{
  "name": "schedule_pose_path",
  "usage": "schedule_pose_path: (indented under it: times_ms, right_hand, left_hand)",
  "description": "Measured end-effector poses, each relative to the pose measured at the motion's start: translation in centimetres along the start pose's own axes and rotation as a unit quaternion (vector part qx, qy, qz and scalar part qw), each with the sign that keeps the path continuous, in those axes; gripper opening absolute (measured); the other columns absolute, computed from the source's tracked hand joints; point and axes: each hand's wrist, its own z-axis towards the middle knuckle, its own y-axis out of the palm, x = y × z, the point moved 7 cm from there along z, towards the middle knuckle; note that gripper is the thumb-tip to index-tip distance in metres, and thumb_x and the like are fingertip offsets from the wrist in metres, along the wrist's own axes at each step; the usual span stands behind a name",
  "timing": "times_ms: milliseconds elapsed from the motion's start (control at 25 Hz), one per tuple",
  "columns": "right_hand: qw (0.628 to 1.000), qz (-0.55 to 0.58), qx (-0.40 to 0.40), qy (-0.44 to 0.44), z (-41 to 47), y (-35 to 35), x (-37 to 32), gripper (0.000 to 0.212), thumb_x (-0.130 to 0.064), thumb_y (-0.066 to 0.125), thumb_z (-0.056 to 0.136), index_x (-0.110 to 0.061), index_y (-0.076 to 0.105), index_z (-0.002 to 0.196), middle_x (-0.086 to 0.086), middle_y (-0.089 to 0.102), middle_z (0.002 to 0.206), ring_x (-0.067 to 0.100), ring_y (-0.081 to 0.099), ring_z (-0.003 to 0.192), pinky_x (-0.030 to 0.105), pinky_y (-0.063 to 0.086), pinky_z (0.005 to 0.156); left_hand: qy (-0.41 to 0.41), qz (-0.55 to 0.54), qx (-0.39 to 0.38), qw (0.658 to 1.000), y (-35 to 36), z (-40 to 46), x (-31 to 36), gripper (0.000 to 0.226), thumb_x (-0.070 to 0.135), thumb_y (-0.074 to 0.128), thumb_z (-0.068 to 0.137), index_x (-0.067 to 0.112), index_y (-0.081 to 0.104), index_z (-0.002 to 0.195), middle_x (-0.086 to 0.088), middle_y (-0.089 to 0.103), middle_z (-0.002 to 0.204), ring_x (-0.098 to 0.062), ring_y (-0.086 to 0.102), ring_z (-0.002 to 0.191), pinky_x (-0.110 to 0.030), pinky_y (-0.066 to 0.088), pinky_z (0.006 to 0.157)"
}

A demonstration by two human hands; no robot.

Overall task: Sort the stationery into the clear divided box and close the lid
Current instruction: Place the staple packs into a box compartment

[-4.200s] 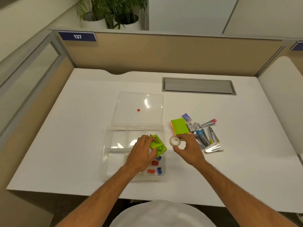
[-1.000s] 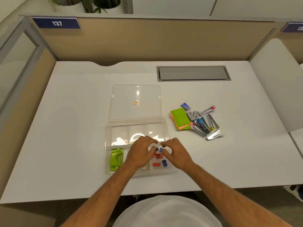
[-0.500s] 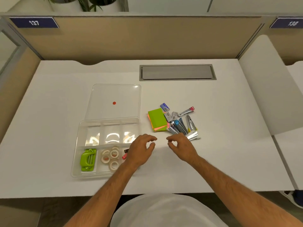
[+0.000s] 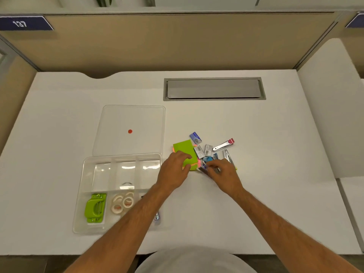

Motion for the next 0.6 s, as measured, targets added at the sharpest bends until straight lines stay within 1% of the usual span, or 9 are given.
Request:
schedule_pose_path:
  times_ms: [80,160,320,360,480,600]
  right_hand:
    - [1.0,0.012,0.011,0.021,0.9,-0.2,0.5,0.017,-0.015,0.068,0.086,-0.02,0.074,0.101,0.004,0.069,0.091,0.017,0.059,0.088,0.033,0.049,0.08]
    - [0.999,0.02,0.021,0.035,2.0,-0.7,1.2,0.018,-0.013,0.066,0.087,-0.021,0.074,0.101,0.001,0.068,0.09,0.015,0.059,0.088,0.032,0.05,0.08]
    - [0.998,0.036,0.041,0.036,3.3,-1.7,2.1,0.017,-0.011,0.067,0.087,-0.022,0.073,0.099,-0.019,0.062,0.085,0.009,0.061,0.085,0.027,0.051,0.076]
    - [0.998,0.037,0.043,0.038,3.5,-1.9,2.4,0.016,-0.012,0.068,0.087,-0.022,0.073,0.099,-0.02,0.062,0.085,0.01,0.061,0.085,0.027,0.051,0.076]
    - [0.998,0.03,0.034,0.054,4.3,-1.9,3.1,0.015,-0.014,0.067,0.088,-0.018,0.073,0.102,-0.008,0.067,0.092,0.013,0.061,0.089,0.03,0.053,0.079]
    - [0.997,0.034,0.024,0.065,5.5,-1.4,3.2,0.018,-0.015,0.066,0.089,-0.016,0.073,0.106,-0.001,0.068,0.097,0.014,0.061,0.09,0.031,0.054,0.081]
  left_hand:
    - [0.011,0.021,-0.024,0.999,0.8,2.6,0.5,0.034,0.018,0.064,0.089,0.017,0.063,0.123,0.0,0.059,0.125,-0.021,0.05,0.115,-0.034,0.043,0.089]
    - [0.022,0.049,-0.05,0.997,2.0,5.2,0.9,0.039,0.017,0.063,0.088,0.016,0.061,0.126,-0.003,0.057,0.126,-0.024,0.049,0.115,-0.036,0.042,0.089]
    - [0.039,0.126,-0.116,0.984,5.0,7.9,1.0,0.048,0.024,0.067,0.085,0.018,0.056,0.131,-0.003,0.053,0.13,-0.025,0.046,0.117,-0.04,0.042,0.089]
    - [0.04,0.134,-0.123,0.983,5.6,8.1,0.8,0.05,0.027,0.069,0.083,0.019,0.055,0.131,-0.003,0.053,0.129,-0.025,0.046,0.116,-0.04,0.042,0.089]
    - [0.041,0.149,-0.125,0.98,6.5,8.6,0.4,0.053,0.034,0.073,0.08,0.02,0.056,0.128,-0.002,0.056,0.123,-0.024,0.047,0.112,-0.039,0.043,0.086]
    - [0.05,0.143,-0.105,0.983,6.5,8.9,0.3,0.052,0.028,0.07,0.081,0.019,0.056,0.13,-0.003,0.059,0.121,-0.025,0.049,0.11,-0.039,0.042,0.086]
